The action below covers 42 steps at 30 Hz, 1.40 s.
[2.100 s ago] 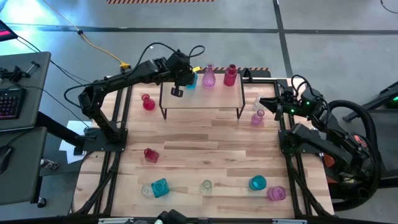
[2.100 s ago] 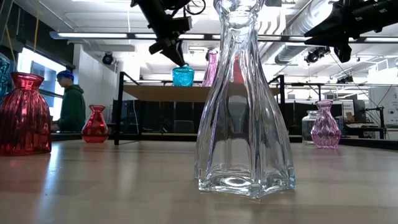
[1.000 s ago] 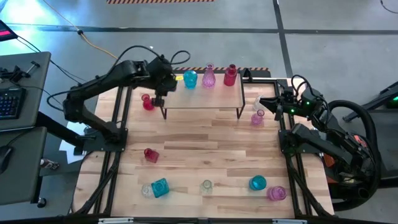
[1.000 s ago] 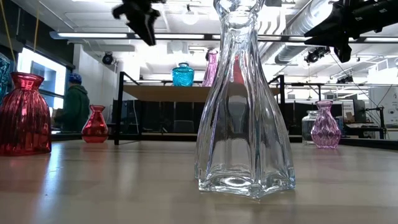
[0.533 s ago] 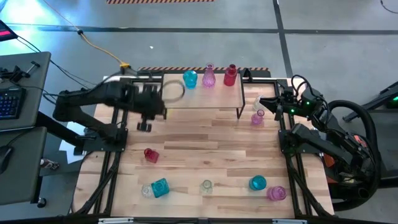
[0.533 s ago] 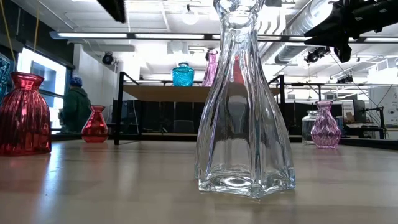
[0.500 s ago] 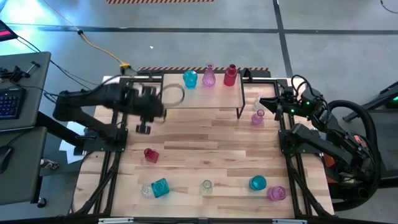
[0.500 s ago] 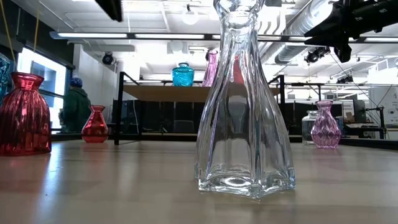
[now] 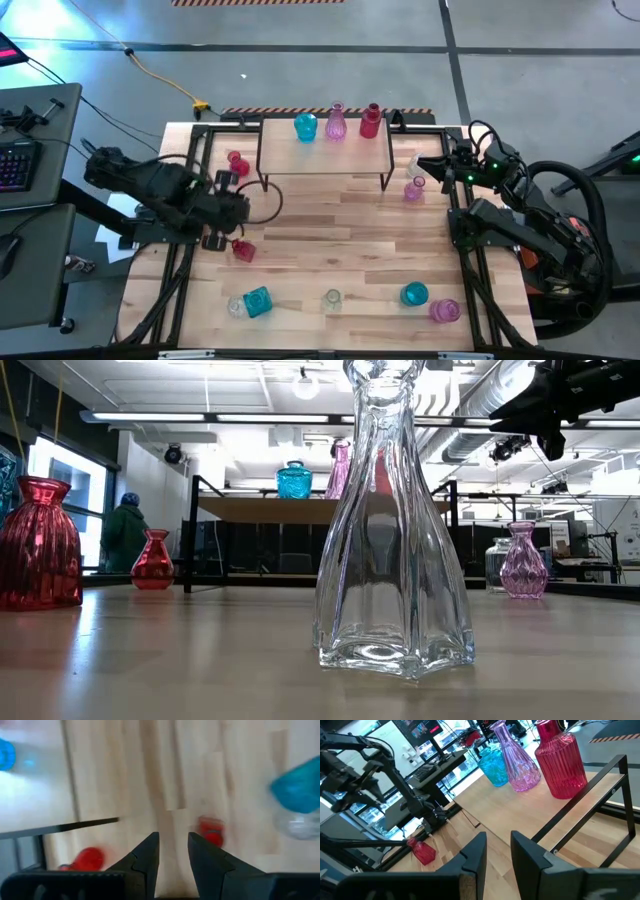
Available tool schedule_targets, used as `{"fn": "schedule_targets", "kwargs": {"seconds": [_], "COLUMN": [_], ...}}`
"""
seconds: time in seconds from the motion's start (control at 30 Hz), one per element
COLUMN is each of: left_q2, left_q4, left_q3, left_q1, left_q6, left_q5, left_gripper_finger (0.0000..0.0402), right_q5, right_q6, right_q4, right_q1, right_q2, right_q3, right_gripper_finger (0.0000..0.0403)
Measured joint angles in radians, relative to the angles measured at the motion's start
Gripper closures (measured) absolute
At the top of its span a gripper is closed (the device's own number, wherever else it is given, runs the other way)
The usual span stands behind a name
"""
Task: Sort vases onto shelf
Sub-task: Put the bottom right transparent flower vase on the shelf
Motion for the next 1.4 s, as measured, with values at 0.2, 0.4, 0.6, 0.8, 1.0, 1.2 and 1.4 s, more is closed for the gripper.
{"fn": "schedule_targets", "kwargs": {"seconds": [0.2,0.4,0.6,0.8,1.0,1.2,1.4], "left_q2": [-0.033,-0.062,-0.063,-0.063,-0.063,-0.063,-0.063], "left_q4": [0.029,0.103,0.191,0.282,0.283,0.283,0.283], "left_q3": [0.0,0.0,0.0,0.0,0.0,0.0,0.0], "left_q1": [-0.091,-0.135,-0.133,-0.108,-0.073,-0.041,-0.021], "left_q6": [-0.1,-0.194,-0.222,-0.231,-0.302,-0.346,-0.384], "left_q5": [0.002,-0.005,-0.06,-0.08,-0.141,-0.162,-0.177], "left_gripper_finger": [0.031,0.031,0.031,0.031,0.031,0.031,0.031], "right_q5": [0.0,0.0,0.0,0.02,0.171,0.206,0.028], "right_q6": [0.0,0.0,-0.005,0.118,0.222,0.34,0.47], "right_q4": [0.0,0.0,0.0,0.0,0.0,0.019,0.059], "right_q1": [0.0,0.0,0.0,0.0,0.0,0.0,0.0], "right_q2": [0.0,0.0,0.0,0.0,0.0,0.007,0.014], "right_q3": [0.0,0.0,0.0,0.0,0.0,0.0,0.0], "right_gripper_finger": [0.0334,0.0334,0.0334,0.0334,0.0334,0.0334,0.0334]}}
